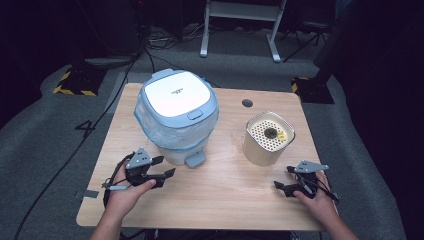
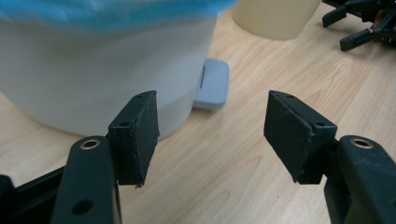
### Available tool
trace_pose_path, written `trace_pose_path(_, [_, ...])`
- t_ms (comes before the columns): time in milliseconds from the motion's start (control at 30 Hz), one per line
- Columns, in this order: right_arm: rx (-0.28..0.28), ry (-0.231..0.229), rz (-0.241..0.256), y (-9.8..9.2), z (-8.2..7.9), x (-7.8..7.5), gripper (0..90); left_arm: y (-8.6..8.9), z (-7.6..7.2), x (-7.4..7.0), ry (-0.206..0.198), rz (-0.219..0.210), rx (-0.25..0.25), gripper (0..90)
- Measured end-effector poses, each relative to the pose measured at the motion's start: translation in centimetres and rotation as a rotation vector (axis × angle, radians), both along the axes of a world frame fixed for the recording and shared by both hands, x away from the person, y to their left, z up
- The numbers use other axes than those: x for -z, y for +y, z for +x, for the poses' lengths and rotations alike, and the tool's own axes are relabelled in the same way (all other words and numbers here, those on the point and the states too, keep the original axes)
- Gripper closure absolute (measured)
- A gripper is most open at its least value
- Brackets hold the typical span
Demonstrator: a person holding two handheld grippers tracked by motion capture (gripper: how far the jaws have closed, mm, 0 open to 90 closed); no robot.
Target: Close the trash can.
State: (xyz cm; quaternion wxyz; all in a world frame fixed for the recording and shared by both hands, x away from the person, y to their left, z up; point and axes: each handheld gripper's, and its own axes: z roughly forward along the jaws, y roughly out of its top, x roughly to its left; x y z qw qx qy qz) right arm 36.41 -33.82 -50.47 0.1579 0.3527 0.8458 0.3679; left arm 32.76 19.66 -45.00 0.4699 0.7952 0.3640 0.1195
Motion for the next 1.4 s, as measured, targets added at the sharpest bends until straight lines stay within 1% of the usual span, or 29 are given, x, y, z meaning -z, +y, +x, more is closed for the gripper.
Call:
trace_pose_path(33, [0.000, 0.000, 0.001, 0.0, 0.0, 0.0, 13.8, -0.1, 0.0, 0.4, 0.017, 0.011, 0.004, 35.6])
trace_pose_path(67, [0.000, 0.000, 0.001, 0.0, 0.0, 0.0, 13.8, -0.1, 0.0, 0.7, 0.022, 0.015, 0.004, 35.5])
trace_pose_path(100, [0.000, 0.000, 0.000, 0.0, 0.0, 0.0, 13.8, -0.2, 0.0, 1.0, 0.031, 0.030, 0.007, 35.3])
trace_pose_path(200, [0.000, 0.000, 0.001, 0.0, 0.0, 0.0, 13.8, -0.4, 0.2, 1.7, 0.044, 0.056, 0.006, 34.3])
trace_pose_path(267, [0.000, 0.000, 0.001, 0.0, 0.0, 0.0, 13.8, -0.5, 0.3, 2.0, 0.067, 0.078, 0.013, 33.4])
trace_pose_path(300, [0.000, 0.000, 0.002, 0.0, 0.0, 0.0, 13.8, -0.6, 0.3, 2.3, 0.090, 0.094, 0.020, 32.6])
trace_pose_path(333, [0.000, 0.000, 0.001, 0.0, 0.0, 0.0, 13.8, -0.8, 0.4, 2.5, 0.103, 0.106, 0.022, 32.0])
trace_pose_path(400, [0.000, 0.000, 0.001, 0.0, 0.0, 0.0, 13.8, -0.9, 0.4, 2.8, 0.120, 0.126, 0.024, 31.8])
trace_pose_path(433, [-0.001, 0.000, 0.001, 0.0, 0.0, 0.0, 13.7, -1.1, 0.4, 3.0, 0.130, 0.143, 0.026, 31.5])
trace_pose_path(467, [-0.002, 0.001, 0.002, 0.0, 0.0, 0.0, 13.8, -1.2, 0.4, 3.1, 0.131, 0.154, 0.028, 31.3])
trace_pose_path(500, [-0.002, 0.001, 0.002, 0.0, 0.0, 0.0, 13.7, -1.3, 0.4, 3.3, 0.138, 0.178, 0.031, 31.1])
trace_pose_path(567, [-0.002, 0.001, 0.002, 0.0, 0.0, 0.0, 13.8, -1.6, 0.4, 3.7, 0.139, 0.224, 0.036, 30.8])
trace_pose_path(633, [-0.002, 0.001, 0.001, 0.0, 0.0, 0.0, 13.7, -1.7, 0.4, 3.9, 0.147, 0.244, 0.044, 30.6])
trace_pose_path(667, [-0.002, 0.001, 0.002, 0.0, 0.0, 0.0, 13.8, -1.8, 0.4, 4.0, 0.152, 0.242, 0.044, 30.4])
trace_pose_path(767, [-0.002, 0.001, 0.002, 0.0, 0.0, 0.0, 13.8, -1.9, 0.4, 4.2, 0.156, 0.252, 0.045, 29.8])
trace_pose_path(833, [-0.003, 0.001, 0.001, 0.0, 0.0, 0.0, 13.8, -2.1, 0.4, 4.5, 0.151, 0.275, 0.049, 29.5])
trace_pose_path(967, [-0.002, 0.001, 0.001, 0.0, 0.0, 0.0, 13.8, -2.3, 0.3, 4.5, 0.142, 0.281, 0.056, 26.7])
trace_pose_path(1033, [-0.002, 0.001, 0.001, 0.0, 0.0, 0.0, 13.8, -2.5, 0.3, 4.8, 0.121, 0.291, 0.068, 23.1])
trace_pose_path(1067, [-0.002, 0.001, 0.001, 0.0, 0.0, 0.0, 13.8, -2.6, 0.3, 5.0, 0.106, 0.299, 0.073, 18.0])
trace_pose_path(1133, [-0.002, 0.001, 0.002, 0.0, 0.0, 0.0, 13.8, -2.9, 0.3, 5.4, 0.081, 0.280, 0.063, 10.8])
trace_pose_path(1167, [-0.003, 0.000, 0.001, 0.0, 0.0, 0.0, 13.7, -3.0, 0.4, 5.5, 0.081, 0.282, 0.055, 8.6])
trace_pose_path(1233, [-0.002, 0.001, 0.002, 0.0, 0.0, 0.0, 13.8, -3.1, 0.6, 5.5, 0.089, 0.280, 0.057, 6.3])
trace_pose_path(1267, [-0.003, 0.001, 0.001, 0.0, 0.0, 0.0, 13.7, -3.0, 0.7, 5.5, 0.089, 0.287, 0.059, 5.2])
trace_pose_path(1400, [-0.003, 0.000, 0.000, 0.0, 0.0, 0.0, 13.7, -3.2, 1.0, 5.5, 0.096, 0.294, 0.062, 1.0])
